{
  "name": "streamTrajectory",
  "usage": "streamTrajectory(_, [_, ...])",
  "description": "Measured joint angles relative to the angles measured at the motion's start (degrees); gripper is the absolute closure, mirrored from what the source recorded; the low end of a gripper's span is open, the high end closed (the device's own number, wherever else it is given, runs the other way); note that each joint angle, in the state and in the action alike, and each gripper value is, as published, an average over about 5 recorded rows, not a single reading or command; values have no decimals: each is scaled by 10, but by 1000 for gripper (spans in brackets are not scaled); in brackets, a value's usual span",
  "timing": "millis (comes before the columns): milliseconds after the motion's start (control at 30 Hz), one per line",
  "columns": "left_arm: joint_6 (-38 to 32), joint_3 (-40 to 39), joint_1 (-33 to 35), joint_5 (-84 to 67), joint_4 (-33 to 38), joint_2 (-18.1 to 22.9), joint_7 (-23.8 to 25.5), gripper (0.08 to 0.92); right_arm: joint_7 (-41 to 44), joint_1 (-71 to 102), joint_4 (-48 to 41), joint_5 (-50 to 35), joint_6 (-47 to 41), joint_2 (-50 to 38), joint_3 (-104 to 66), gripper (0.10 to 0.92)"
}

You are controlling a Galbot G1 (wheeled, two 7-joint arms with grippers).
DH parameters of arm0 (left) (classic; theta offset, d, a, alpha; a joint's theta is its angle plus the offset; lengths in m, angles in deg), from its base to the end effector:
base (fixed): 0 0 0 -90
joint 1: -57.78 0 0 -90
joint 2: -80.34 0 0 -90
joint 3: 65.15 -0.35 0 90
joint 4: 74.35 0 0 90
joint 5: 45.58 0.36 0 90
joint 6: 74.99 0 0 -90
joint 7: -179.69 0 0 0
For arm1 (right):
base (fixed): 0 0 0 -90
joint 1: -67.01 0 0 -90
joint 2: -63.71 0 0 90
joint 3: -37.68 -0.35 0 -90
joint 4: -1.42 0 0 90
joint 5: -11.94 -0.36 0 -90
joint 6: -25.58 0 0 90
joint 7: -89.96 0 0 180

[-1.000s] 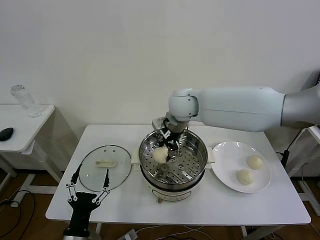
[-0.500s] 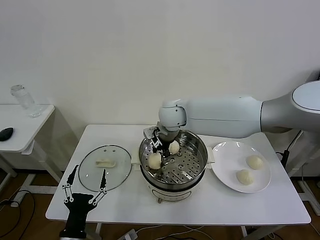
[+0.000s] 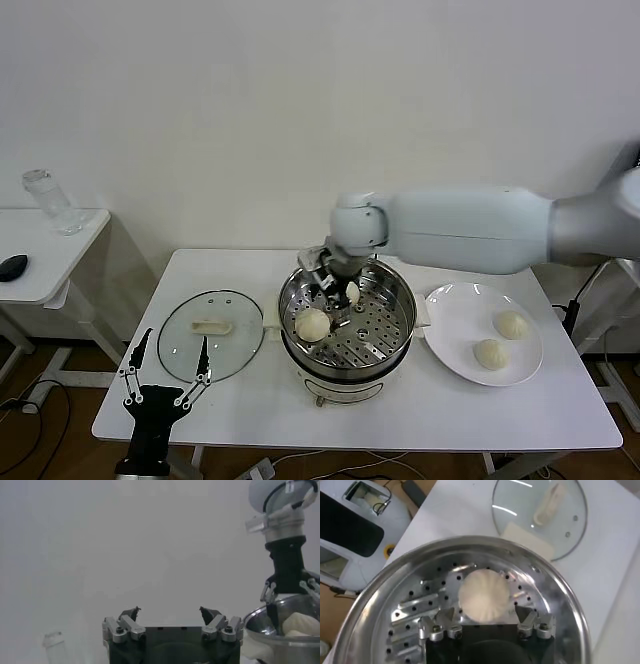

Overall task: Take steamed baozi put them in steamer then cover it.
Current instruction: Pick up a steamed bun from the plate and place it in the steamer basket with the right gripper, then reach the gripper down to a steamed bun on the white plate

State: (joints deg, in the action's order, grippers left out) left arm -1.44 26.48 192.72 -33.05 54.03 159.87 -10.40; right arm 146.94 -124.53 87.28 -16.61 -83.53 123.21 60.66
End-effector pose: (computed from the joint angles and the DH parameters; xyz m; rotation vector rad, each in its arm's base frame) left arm 0.1129 0.0309 -0.2863 -0.0130 2.8877 0.4921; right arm 0.5098 0.0940 -0.0390 1.6532 -1.2391 1.5715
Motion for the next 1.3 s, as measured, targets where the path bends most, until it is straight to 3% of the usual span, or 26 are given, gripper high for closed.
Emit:
streamTrajectory(333, [-1, -9, -1, 4, -1, -2, 0, 177, 114, 16, -19, 90, 81, -193, -73, 203])
streamTrajectory(533, [-3, -13, -1, 6, -5, 0, 1, 177, 139, 64, -75, 147, 130, -258, -103, 203])
streamTrajectory(833, [-5, -4, 1, 5, -7, 2, 1, 177, 130, 182, -158, 215, 182, -285, -159, 203])
streamTrajectory(1300, [-5, 5, 9, 5, -6, 6, 1, 177, 92, 326, -231, 258, 205, -254, -236, 203])
